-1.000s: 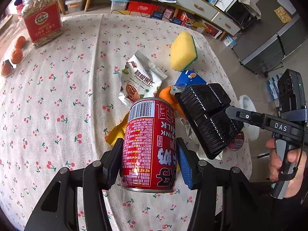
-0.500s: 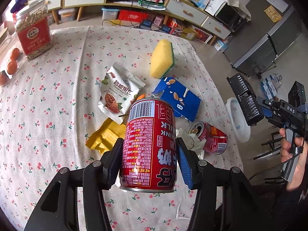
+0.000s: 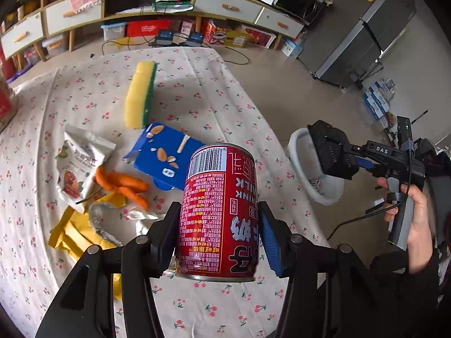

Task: Collect trash
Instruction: 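Carry the can and tray to the bucket and release both inside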

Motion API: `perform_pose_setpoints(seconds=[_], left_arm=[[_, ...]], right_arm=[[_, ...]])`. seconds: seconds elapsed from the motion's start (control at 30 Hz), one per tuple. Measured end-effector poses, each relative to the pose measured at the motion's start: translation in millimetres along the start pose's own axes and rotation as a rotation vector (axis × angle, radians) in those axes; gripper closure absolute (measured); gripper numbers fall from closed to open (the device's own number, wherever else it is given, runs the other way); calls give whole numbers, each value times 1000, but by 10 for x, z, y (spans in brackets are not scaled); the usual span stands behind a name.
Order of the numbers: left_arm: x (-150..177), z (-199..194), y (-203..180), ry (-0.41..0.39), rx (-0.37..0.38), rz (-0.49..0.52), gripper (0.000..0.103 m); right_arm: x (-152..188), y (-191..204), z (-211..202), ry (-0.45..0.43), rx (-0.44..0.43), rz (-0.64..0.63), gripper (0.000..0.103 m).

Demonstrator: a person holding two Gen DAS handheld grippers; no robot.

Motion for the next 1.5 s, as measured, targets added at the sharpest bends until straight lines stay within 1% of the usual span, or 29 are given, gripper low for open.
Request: perform_pose_setpoints(seconds=[0.03, 0.1, 0.17, 0.23, 0.33, 0.6, 0.7, 0.8, 1.0, 1.1, 1.13, 1.2, 1.37, 1.43, 1.47, 1.5], left_arm=[[-31, 33, -77, 3, 3, 10, 47], [-87, 96, -247, 9, 9, 35, 47], [-139, 163, -415, 15, 16, 59, 47], [-197, 248, -562, 22, 26, 76, 47], [-247, 379, -811, 40, 47, 99, 47], [-367, 839, -1409, 102, 97, 137, 47], [-437, 1020, -1619, 122, 102, 149, 47], [-505, 1189, -1777, 134, 89, 162, 47], [-646, 1437, -1912, 137, 62, 170, 47], [-705, 1544, -1941, 142, 44, 196, 45], [-724, 1564, -1944, 135, 31, 204, 38], [-751, 1535, -1931, 115, 22, 202, 29], [-720, 1354, -1837, 86, 6, 224, 28], [-674, 1251, -1752, 74, -10, 240, 21], [-648, 1192, -1704, 65, -16, 248, 16], [-628, 1128, -1646, 55, -23, 254, 14]], right_arm=[[8, -4, 29, 11, -5, 7, 37], [21, -39, 58, 30, -30, 21, 30], [24, -90, 6, 31, -37, 25, 30], [24, -160, -99, 11, -30, 19, 30], [41, -280, -260, -12, 4, 15, 29], [183, -731, -570, -19, 64, 5, 28], [227, -872, -644, -20, 89, 4, 28], [248, -970, -708, -26, 94, 15, 28], [224, -1008, -797, -49, 104, 11, 28], [224, -977, -822, -54, 105, 1, 28], [230, -964, -830, -54, 105, -3, 28], [237, -943, -845, -56, 106, -13, 28], [261, -912, -871, -62, 113, -25, 28], [260, -903, -867, -64, 114, -24, 28], [259, -891, -862, -63, 115, -24, 28], [261, -872, -861, -63, 115, -26, 28]])
Point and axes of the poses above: each gripper's, at about its wrist camera, not at the fingertips, and z roughly the way its jaws point, y to its left, x to its underside, the point moved 4 cm from there along z, roughly the way its jaws point, and after that the axes turned 7 degrees about -x, right-handed, at the moved point
